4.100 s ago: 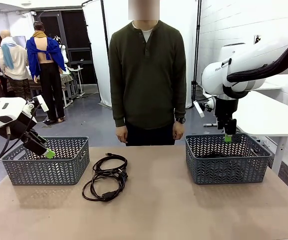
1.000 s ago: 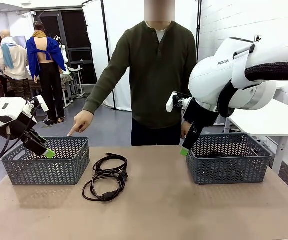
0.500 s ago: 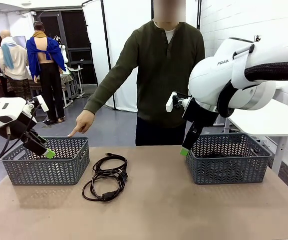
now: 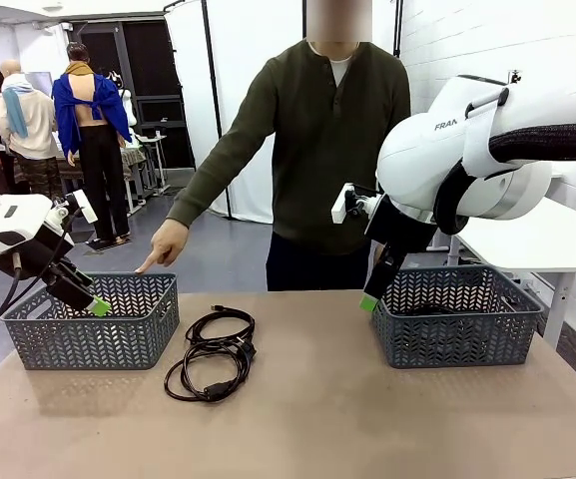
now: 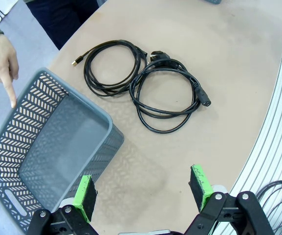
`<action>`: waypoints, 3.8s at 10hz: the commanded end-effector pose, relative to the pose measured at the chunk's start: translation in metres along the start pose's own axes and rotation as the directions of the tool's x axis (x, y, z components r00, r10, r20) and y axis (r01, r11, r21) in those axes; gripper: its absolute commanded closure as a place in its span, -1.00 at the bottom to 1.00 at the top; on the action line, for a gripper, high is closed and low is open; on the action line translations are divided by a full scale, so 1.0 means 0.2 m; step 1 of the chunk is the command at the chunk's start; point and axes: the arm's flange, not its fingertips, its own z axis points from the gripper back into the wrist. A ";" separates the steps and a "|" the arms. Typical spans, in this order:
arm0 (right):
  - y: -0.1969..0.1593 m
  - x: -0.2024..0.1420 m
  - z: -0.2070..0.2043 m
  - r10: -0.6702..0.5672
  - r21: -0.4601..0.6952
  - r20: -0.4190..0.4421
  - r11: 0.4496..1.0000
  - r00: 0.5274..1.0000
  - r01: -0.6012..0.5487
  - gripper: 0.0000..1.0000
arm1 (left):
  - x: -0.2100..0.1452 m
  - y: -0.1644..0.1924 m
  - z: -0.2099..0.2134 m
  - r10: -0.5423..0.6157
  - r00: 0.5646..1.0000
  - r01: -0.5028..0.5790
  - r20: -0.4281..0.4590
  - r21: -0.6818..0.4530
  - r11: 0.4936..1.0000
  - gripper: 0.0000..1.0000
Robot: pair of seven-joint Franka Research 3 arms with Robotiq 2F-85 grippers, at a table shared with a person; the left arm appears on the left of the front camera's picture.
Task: Organize the cables according to human instructions.
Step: Pick up a bundle of cables and place it in the basket indicated by the human.
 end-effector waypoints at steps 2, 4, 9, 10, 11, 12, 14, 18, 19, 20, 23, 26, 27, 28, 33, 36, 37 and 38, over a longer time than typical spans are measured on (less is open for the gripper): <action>-0.01 -0.01 0.00 -0.004 -0.010 0.000 1.000 1.000 0.004 -1.00 | -0.01 0.01 0.00 -0.002 1.000 0.002 0.000 -0.007 1.000 -1.00; -0.01 -0.01 0.00 -0.004 -0.010 0.000 1.000 1.000 0.004 -1.00 | 0.04 -0.01 -0.02 -0.007 0.999 0.007 -0.033 -0.018 1.000 -1.00; -0.01 -0.01 0.00 -0.004 -0.010 0.000 1.000 1.000 0.004 -1.00 | 0.37 -0.06 -0.23 -0.070 0.977 0.051 -0.200 -0.099 0.994 -1.00; -0.01 -0.01 0.00 -0.004 -0.010 0.000 1.000 1.000 0.004 -1.00 | 0.45 -0.08 -0.29 -0.085 0.970 0.061 -0.228 -0.111 0.992 -1.00; -0.01 -0.01 0.00 -0.004 -0.010 0.000 1.000 1.000 0.004 -1.00 | 0.51 -0.11 -0.35 -0.095 0.964 0.068 -0.248 -0.112 0.991 -1.00; -0.01 -0.01 0.00 -0.004 -0.010 0.000 1.000 1.000 0.004 -1.00 | 0.57 -0.13 -0.42 -0.100 0.961 0.069 -0.259 -0.126 0.990 -1.00; -0.01 -0.01 0.00 -0.004 -0.010 0.000 1.000 1.000 0.004 -1.00 | 0.65 -0.17 -0.57 -0.099 0.949 0.061 -0.300 -0.133 0.989 -1.00; -0.01 -0.01 0.00 -0.004 -0.010 0.000 1.000 1.000 0.004 -1.00 | 0.64 -0.16 -0.62 -0.089 0.952 0.047 -0.293 -0.148 0.988 -1.00; -0.01 -0.01 0.00 -0.004 -0.010 0.000 1.000 1.000 0.004 -1.00 | 0.64 -0.20 -0.69 -0.094 0.952 0.050 -0.290 -0.155 0.987 -1.00; -0.01 -0.01 0.00 -0.004 -0.010 0.000 1.000 1.000 0.004 -1.00 | 0.64 -0.20 -0.69 -0.094 0.952 0.050 -0.290 -0.155 0.987 -1.00; -0.01 -0.01 0.00 -0.004 -0.010 0.000 1.000 1.000 0.004 -1.00 | 0.64 -0.20 -0.69 -0.094 0.952 0.050 -0.290 -0.155 0.987 -1.00; -0.01 -0.01 0.00 -0.004 -0.010 0.000 1.000 1.000 0.004 -1.00 | 0.68 -0.28 -0.74 0.023 0.939 -0.061 -0.342 -0.103 0.993 -1.00; -0.01 -0.01 0.00 -0.004 -0.010 0.000 1.000 1.000 0.004 -1.00 | 0.69 -0.30 -0.77 0.061 0.933 -0.097 -0.353 -0.085 0.992 -1.00; -0.01 -0.01 0.00 -0.004 -0.010 0.000 1.000 1.000 0.004 -1.00 | 0.71 -0.32 -0.81 0.108 0.925 -0.143 -0.364 -0.071 0.987 -1.00; -0.01 -0.01 0.00 -0.004 -0.010 0.000 1.000 1.000 0.004 -1.00 | 0.76 -0.43 -1.05 0.245 0.885 -0.286 -0.395 -0.046 0.957 -1.00; -0.01 -0.01 0.00 -0.004 -0.010 0.000 1.000 1.000 0.004 -1.00 | 0.78 -0.50 -1.19 0.276 0.860 -0.314 -0.428 -0.018 0.949 -1.00; -0.01 -0.01 0.00 -0.004 -0.010 0.000 1.000 1.000 0.004 -1.00 | 0.77 -0.51 -1.22 0.293 0.853 -0.322 -0.432 0.006 0.947 -1.00; -0.01 -0.01 0.00 -0.004 -0.010 0.000 1.000 1.000 0.004 -1.00 | 0.76 -0.51 -1.24 0.322 0.842 -0.342 -0.432 0.032 0.939 -1.00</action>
